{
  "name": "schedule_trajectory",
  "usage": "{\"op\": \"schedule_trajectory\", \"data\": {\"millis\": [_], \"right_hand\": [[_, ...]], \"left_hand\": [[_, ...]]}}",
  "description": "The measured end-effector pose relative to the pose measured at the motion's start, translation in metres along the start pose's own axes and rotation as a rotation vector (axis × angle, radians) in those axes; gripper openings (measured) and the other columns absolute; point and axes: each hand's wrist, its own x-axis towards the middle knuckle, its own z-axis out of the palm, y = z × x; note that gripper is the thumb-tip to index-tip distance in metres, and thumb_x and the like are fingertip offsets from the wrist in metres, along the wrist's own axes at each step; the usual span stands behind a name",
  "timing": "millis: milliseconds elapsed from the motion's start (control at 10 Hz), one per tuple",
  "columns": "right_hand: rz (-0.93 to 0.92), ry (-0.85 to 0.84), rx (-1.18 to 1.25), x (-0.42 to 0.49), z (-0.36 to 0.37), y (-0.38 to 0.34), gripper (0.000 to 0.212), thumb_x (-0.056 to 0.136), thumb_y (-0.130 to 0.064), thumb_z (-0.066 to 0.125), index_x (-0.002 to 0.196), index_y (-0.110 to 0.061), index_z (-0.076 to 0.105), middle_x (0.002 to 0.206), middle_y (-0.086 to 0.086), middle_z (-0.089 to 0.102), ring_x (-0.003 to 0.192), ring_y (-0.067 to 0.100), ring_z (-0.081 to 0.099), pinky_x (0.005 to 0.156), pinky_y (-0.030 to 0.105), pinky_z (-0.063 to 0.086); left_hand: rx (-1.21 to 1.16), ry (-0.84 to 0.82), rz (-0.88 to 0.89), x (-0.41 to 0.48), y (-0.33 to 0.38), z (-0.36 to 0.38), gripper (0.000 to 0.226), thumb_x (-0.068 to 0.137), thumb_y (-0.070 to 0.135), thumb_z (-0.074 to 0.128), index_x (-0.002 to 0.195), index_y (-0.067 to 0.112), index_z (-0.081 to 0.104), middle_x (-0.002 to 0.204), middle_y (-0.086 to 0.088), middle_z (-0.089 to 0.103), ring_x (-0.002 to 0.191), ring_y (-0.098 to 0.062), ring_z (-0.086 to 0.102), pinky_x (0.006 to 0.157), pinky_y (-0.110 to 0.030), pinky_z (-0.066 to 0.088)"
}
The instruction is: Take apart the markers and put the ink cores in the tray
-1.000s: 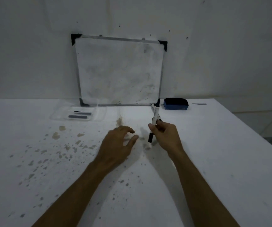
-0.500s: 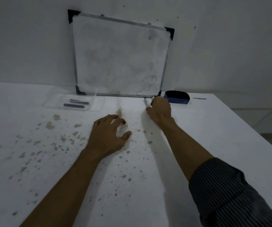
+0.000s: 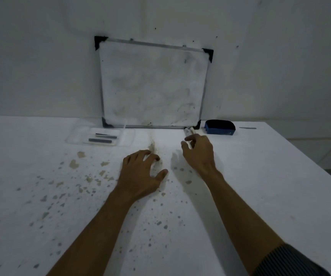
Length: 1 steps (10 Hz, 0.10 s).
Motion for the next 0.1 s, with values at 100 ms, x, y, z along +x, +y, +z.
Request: {"op": "schedule_trajectory", "data": {"millis": [100], "right_hand": [[0.008, -0.074, 0.073, -0.0197, -0.0243, -0.0062, 0.020, 0.093, -0.032, 0.069, 0.110, -0.022, 0.069, 0.098, -0.002, 0.063, 0.083, 0.007, 0.059, 0.074, 0.019, 0.051]], "left_hand": [[0.001, -0.047, -0.037, -0.0018, 0.0054, -0.0034, 0.063, 0.089, 0.078, 0.046, 0.135, 0.037, 0.060, 0.149, 0.003, 0.056, 0.138, -0.021, 0.049, 0.118, -0.046, 0.028]]}}
